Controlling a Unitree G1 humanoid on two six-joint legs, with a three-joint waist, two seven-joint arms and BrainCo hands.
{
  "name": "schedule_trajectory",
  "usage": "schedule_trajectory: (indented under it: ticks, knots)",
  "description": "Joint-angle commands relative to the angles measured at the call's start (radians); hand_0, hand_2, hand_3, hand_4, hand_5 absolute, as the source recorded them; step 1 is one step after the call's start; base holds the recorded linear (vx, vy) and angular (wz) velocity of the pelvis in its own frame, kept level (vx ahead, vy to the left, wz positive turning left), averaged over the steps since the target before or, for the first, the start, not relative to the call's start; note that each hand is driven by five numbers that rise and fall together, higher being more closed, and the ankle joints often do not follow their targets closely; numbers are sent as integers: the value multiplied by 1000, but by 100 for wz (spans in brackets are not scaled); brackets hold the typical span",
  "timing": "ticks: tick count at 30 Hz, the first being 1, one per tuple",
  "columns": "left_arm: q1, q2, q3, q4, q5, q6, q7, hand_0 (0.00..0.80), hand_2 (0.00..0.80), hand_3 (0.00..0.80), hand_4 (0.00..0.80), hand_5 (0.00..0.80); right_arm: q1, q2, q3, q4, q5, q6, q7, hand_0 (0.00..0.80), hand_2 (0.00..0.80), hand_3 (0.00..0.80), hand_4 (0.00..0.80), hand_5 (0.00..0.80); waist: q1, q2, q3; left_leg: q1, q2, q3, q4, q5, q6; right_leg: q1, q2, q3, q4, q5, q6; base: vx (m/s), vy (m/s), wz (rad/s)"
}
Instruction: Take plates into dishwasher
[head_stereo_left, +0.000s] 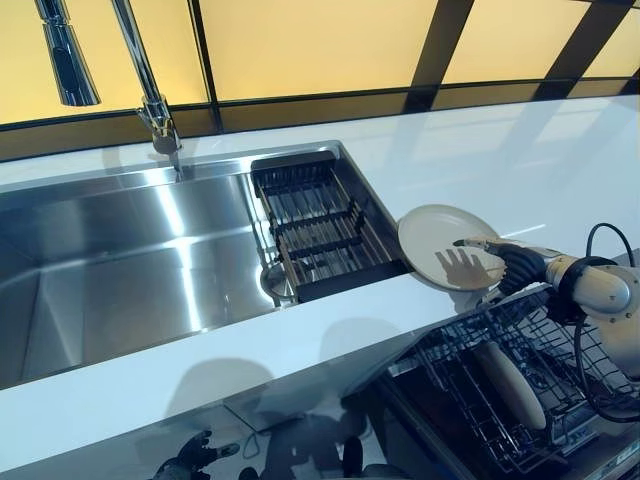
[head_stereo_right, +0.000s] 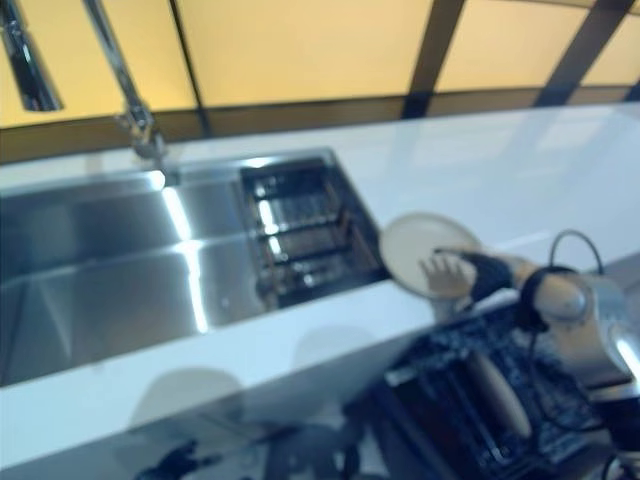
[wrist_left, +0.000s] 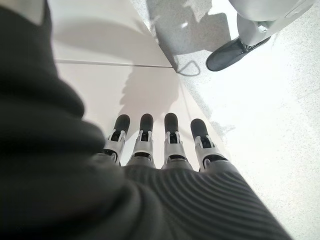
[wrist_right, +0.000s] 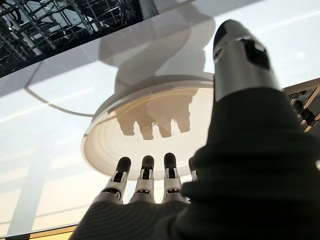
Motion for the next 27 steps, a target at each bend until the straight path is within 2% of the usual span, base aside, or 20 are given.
schedule_trajectory:
  ticks: [1, 27]
  knots:
    - [-55, 22, 1, 48, 35, -15, 8, 0, 0, 0, 0, 0, -84, 8, 41, 9, -15, -1, -23, 0, 0, 0, 0, 0, 22, -23, 9, -39, -19, -39, -3, 14, 41, 58, -25, -46, 51, -71, 47, 0, 0, 0]
    - [-69, 43, -10, 21, 40, -5, 3, 0, 0, 0, 0, 0, -139, 10, 109, 87, -24, 37, -29, 0, 0, 0, 0, 0, 51, -38, 58, -63, -11, -65, -3, 28, 45, 38, -24, -49, 68, -71, 45, 0, 0, 0]
